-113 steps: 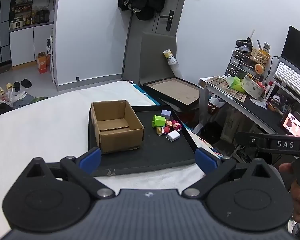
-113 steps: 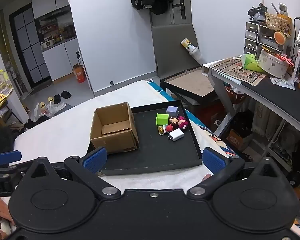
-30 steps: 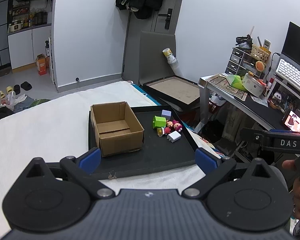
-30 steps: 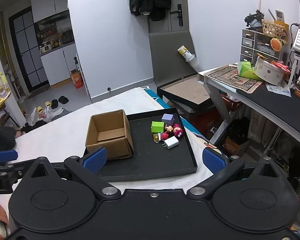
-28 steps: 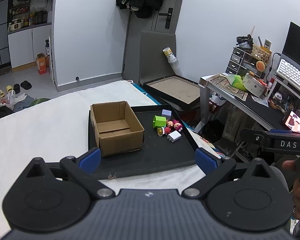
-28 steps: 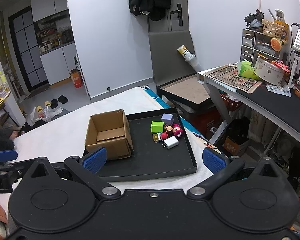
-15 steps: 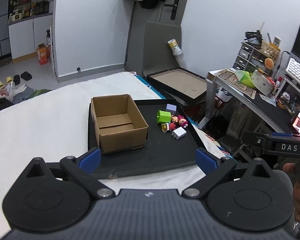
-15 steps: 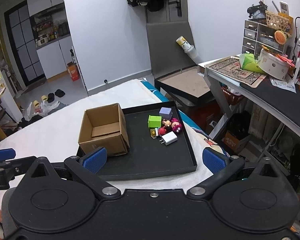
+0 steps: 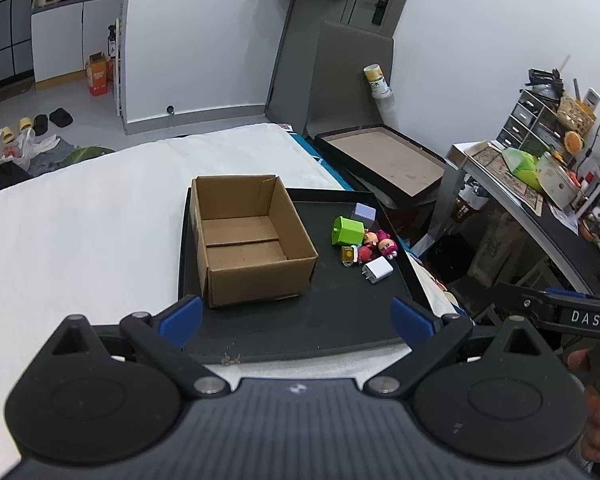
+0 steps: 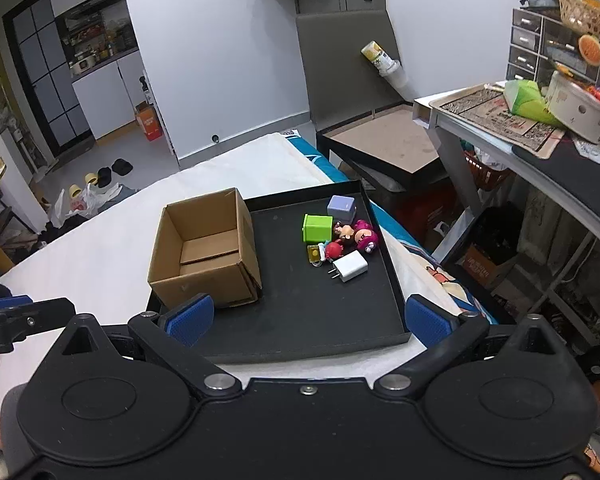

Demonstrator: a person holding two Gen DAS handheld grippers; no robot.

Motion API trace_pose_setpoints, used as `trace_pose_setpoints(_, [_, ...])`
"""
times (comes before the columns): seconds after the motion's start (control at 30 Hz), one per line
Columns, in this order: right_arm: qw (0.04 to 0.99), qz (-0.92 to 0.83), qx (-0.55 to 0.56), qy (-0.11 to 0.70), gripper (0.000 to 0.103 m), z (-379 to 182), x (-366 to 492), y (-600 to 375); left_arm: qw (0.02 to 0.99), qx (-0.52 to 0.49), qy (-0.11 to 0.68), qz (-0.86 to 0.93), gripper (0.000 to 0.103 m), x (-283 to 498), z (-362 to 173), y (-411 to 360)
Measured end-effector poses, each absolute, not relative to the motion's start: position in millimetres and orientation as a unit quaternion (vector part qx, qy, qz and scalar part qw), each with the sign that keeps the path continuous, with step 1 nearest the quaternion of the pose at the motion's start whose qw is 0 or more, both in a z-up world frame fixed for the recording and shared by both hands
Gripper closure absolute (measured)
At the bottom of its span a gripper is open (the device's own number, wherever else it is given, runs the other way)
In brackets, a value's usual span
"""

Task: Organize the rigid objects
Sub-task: 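Move the right tool toward the white charger while the left tool approaches the box wall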

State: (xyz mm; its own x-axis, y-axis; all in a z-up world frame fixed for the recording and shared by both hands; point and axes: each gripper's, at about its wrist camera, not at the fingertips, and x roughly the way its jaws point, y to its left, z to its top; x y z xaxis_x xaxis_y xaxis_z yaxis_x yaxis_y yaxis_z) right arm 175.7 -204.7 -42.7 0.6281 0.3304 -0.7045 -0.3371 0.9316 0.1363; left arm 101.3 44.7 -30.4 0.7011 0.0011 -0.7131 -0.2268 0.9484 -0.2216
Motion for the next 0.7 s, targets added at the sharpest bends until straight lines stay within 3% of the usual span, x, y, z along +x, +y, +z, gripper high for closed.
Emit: trace_pose_setpoints(0.7, [0.888,0.145,0.033,0.435,0.000,-78,237,-219,0.881,-0.189,0.426,0.080,0.004,162,-74,72])
